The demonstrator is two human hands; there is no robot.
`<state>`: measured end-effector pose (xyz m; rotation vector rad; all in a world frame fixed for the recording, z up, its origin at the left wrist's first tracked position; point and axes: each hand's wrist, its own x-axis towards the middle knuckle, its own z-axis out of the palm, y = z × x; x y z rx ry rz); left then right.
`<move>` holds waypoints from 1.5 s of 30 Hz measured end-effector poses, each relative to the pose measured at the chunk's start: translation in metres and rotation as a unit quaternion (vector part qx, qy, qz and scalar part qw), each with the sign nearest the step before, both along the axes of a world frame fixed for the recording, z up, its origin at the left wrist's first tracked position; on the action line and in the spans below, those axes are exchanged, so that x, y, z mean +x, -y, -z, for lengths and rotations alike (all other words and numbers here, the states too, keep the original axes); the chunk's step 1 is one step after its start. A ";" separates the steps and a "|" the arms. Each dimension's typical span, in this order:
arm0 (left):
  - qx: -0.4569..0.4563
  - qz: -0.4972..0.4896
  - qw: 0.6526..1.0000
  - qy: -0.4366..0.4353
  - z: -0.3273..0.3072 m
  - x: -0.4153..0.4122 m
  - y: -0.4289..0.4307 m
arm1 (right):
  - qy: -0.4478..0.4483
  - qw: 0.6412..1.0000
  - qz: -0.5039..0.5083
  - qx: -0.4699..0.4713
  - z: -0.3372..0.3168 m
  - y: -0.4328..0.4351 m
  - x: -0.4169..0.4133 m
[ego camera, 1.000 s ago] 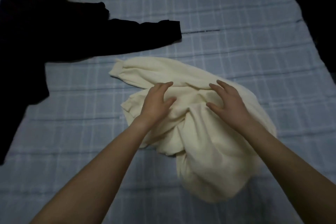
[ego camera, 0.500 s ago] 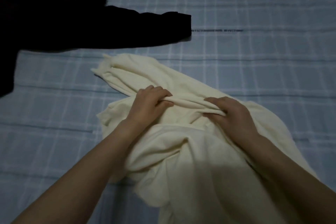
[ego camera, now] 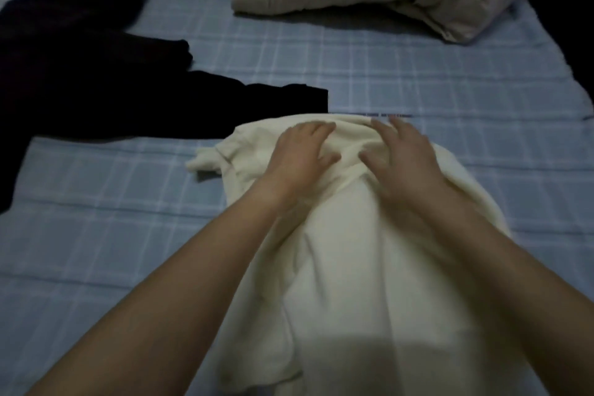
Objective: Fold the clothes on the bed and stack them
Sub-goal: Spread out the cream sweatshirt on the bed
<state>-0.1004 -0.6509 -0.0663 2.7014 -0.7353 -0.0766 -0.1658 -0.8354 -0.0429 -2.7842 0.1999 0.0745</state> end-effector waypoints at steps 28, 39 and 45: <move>-0.193 -0.100 0.949 -0.230 0.076 -0.209 -0.184 | -0.039 0.948 -0.308 0.063 0.042 -0.186 -0.234; -0.432 -0.093 0.812 -0.381 0.059 -0.192 -0.199 | 0.057 0.952 -0.035 0.300 0.060 -0.211 -0.256; -0.417 -0.100 0.817 -0.386 0.012 -0.180 -0.291 | 0.041 0.897 0.039 0.439 0.035 -0.315 -0.262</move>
